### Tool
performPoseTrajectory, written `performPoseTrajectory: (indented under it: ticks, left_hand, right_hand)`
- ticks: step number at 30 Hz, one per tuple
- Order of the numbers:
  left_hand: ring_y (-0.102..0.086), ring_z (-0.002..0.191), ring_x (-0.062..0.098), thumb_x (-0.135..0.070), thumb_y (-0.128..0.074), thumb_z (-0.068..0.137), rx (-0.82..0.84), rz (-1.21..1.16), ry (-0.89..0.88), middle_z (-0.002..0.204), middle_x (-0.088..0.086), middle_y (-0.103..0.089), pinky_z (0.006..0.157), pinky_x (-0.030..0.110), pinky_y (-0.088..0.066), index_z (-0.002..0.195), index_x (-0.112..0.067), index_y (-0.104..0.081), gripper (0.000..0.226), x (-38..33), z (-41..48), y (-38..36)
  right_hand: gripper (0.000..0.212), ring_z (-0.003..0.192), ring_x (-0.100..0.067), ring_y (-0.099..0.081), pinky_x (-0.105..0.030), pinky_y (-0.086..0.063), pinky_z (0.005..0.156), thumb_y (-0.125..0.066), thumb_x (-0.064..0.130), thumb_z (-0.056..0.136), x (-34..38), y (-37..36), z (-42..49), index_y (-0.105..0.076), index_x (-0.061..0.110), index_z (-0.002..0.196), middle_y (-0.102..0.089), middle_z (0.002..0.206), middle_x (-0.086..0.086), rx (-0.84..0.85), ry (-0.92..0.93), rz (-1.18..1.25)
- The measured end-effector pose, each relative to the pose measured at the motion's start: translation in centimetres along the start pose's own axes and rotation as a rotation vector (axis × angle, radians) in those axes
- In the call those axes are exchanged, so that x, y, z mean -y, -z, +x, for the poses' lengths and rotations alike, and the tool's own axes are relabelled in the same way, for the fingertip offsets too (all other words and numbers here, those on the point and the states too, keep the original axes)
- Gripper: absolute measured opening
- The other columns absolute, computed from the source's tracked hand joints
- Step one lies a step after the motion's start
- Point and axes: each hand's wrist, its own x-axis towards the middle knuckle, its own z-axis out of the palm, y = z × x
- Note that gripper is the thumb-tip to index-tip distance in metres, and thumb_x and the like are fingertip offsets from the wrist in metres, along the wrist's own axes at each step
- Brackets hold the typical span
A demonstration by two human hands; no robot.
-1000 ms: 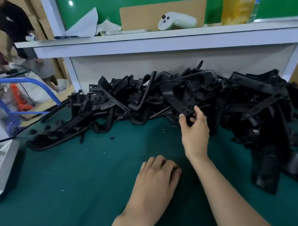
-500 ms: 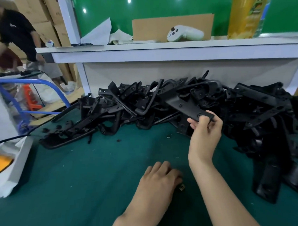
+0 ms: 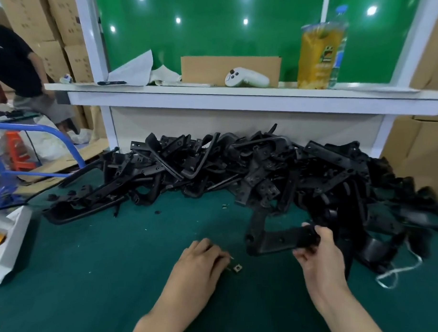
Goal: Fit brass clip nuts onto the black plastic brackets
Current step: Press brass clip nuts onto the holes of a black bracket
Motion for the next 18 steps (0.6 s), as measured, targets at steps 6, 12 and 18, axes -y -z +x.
performPoseTrajectory:
  ticks: [6,12,18]
  left_hand:
    - [-0.055,0.092,0.005,-0.033,-0.053,0.103,-0.083,-0.094,0.080,0.092,-0.027,-0.058,0.082,0.024,-0.048,0.109,-0.036,-0.066,0.015,0.1,0.0,0.1]
    - [-0.059,0.091,0.006,-0.048,-0.048,0.100,-0.160,-0.240,0.188,0.086,-0.020,-0.063,0.076,0.024,-0.049,0.098,-0.048,-0.059,0.012,0.2,0.2,0.0]
    - [-0.064,0.094,0.003,-0.026,-0.061,0.098,-0.338,-0.491,0.252,0.095,-0.024,-0.070,0.077,0.012,-0.047,0.093,-0.042,-0.069,0.019,-0.9,0.7,1.2]
  right_hand:
    - [0.026,0.044,-0.010,-0.050,-0.036,-0.047,0.070,-0.048,0.037,0.101,-0.4,0.2,0.1,-0.073,0.029,0.102,-0.055,0.061,0.003,0.036,0.056,-0.296]
    - [0.020,0.053,-0.006,-0.058,-0.016,-0.042,0.045,-0.049,0.032,0.102,-0.7,0.4,-0.1,-0.055,0.031,0.121,-0.061,0.087,0.001,0.024,0.223,-0.617]
    - [0.042,0.119,-0.015,-0.041,-0.038,-0.043,0.096,-0.051,0.025,0.101,-0.8,0.9,-1.1,-0.044,0.026,0.143,-0.041,0.136,0.001,0.006,0.598,-1.076]
